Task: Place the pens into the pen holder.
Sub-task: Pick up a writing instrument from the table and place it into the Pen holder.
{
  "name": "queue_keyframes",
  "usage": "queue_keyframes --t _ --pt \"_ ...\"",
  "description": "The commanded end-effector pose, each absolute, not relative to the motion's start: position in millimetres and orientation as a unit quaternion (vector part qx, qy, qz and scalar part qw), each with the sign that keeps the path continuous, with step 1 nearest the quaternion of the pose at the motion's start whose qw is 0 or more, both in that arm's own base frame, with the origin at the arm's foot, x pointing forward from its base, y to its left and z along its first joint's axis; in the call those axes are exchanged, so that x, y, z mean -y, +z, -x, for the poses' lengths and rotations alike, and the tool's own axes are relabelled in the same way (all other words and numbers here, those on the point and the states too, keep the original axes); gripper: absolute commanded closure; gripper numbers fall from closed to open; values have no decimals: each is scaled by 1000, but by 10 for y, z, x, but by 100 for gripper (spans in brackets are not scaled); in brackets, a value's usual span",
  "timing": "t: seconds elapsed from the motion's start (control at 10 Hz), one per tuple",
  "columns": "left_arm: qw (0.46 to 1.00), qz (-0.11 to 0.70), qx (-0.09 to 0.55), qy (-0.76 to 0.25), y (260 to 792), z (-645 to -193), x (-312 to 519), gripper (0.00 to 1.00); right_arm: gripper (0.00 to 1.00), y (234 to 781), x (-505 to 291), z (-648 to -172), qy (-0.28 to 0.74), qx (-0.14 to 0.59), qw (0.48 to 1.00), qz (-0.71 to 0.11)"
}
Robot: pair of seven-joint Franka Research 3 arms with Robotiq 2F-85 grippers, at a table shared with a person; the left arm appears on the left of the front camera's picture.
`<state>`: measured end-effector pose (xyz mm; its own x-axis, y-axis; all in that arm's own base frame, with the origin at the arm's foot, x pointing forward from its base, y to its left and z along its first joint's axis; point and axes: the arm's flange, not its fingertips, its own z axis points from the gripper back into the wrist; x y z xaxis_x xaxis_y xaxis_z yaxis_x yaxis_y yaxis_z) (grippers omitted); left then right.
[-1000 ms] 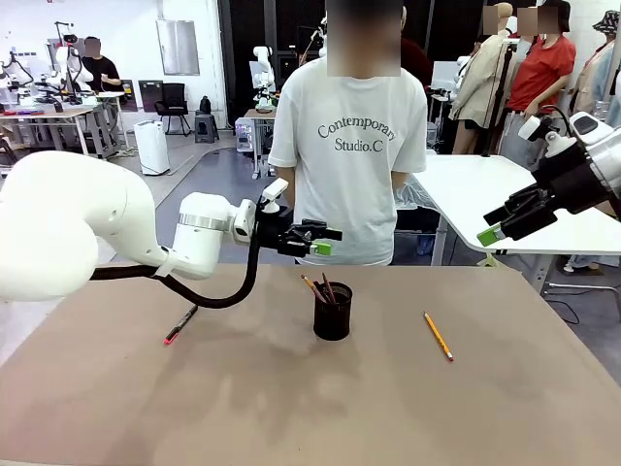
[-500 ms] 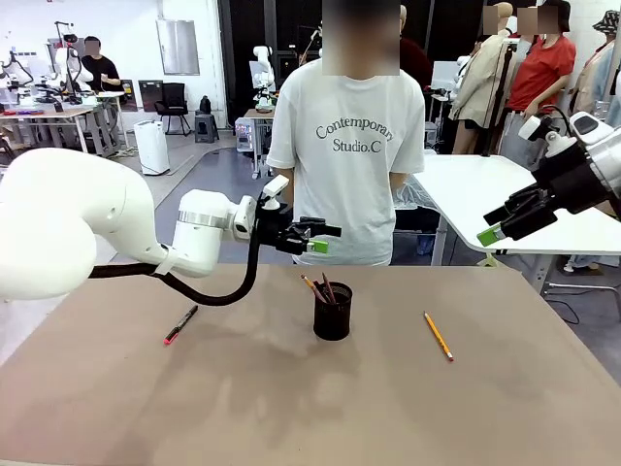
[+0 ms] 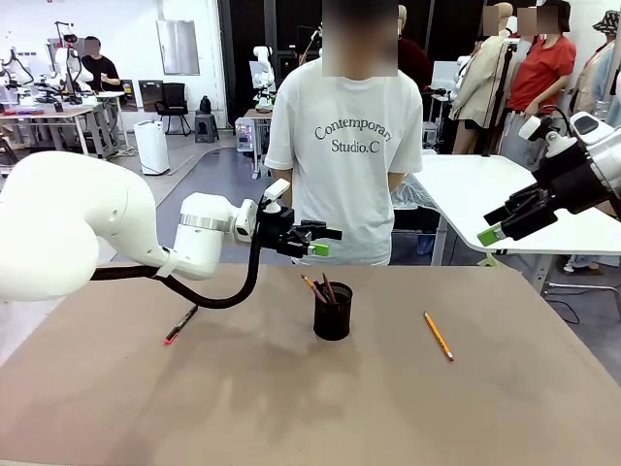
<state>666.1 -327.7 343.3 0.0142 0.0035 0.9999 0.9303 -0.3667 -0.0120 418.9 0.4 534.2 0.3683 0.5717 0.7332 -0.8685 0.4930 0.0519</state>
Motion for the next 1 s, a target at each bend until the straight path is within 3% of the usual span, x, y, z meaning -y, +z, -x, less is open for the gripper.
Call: queue_keyframes --t 0.0,0.1,0.5,0.9 --pt "401 587 379 -592 3705 -6483 3121 0 0 5337 -21 -4187 450 344 791 -232" --pt "415 594 359 -589 3856 -6390 3021 0 0 5337 -21 -4187 450 344 791 -232" --pt "554 506 291 -594 4498 -5915 2808 0 0 5337 -21 -4187 450 344 791 -232" --pt "586 415 270 -642 4906 -5595 2443 0 0 5337 -21 -4187 450 344 791 -232"
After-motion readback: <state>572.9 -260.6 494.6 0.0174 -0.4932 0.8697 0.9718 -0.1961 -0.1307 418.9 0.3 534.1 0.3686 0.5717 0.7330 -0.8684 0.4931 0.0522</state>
